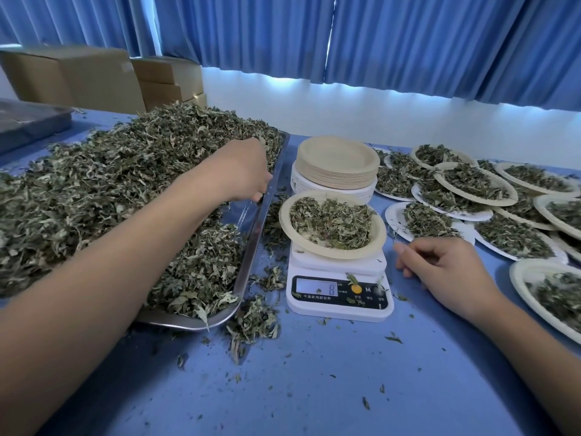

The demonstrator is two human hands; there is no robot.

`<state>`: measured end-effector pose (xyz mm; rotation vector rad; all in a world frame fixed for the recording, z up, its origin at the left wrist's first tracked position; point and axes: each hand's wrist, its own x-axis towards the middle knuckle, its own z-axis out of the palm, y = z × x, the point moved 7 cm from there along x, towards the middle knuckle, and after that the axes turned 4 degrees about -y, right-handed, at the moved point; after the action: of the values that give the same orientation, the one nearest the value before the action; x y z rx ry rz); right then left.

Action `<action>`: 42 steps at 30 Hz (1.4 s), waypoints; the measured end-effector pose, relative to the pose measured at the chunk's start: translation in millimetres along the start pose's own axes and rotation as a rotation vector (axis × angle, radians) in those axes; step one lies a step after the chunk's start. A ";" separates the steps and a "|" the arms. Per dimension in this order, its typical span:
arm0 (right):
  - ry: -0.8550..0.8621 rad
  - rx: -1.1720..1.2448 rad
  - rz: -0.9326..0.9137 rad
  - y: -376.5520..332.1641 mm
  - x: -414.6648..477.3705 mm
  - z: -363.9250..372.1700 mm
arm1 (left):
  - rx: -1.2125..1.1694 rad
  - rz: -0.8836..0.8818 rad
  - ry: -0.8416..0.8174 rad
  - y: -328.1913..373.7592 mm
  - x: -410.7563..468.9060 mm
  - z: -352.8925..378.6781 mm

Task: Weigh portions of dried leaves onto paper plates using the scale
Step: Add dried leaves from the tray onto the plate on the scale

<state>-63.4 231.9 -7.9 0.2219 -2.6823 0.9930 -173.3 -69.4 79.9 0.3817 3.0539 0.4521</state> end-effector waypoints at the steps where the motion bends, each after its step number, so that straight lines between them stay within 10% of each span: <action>1: -0.001 -0.001 0.000 0.1 -0.1 -0.2 | -0.053 0.024 0.015 0.5 1.8 1.0; 13: -0.006 0.004 0.012 -1.4 -0.3 0.2 | -0.212 0.472 0.098 31.3 -1.3 17.2; 25: -0.008 0.013 0.001 -4.1 -0.5 1.3 | -0.073 0.420 -0.090 28.6 2.5 40.7; 42: -0.008 0.006 -0.005 -6.5 -1.3 0.5 | -0.199 0.440 0.084 32.4 -2.3 20.3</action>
<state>-60.7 226.8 -4.7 0.2350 -2.6850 1.0015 -162.0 -34.2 69.8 1.0523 2.9509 0.7971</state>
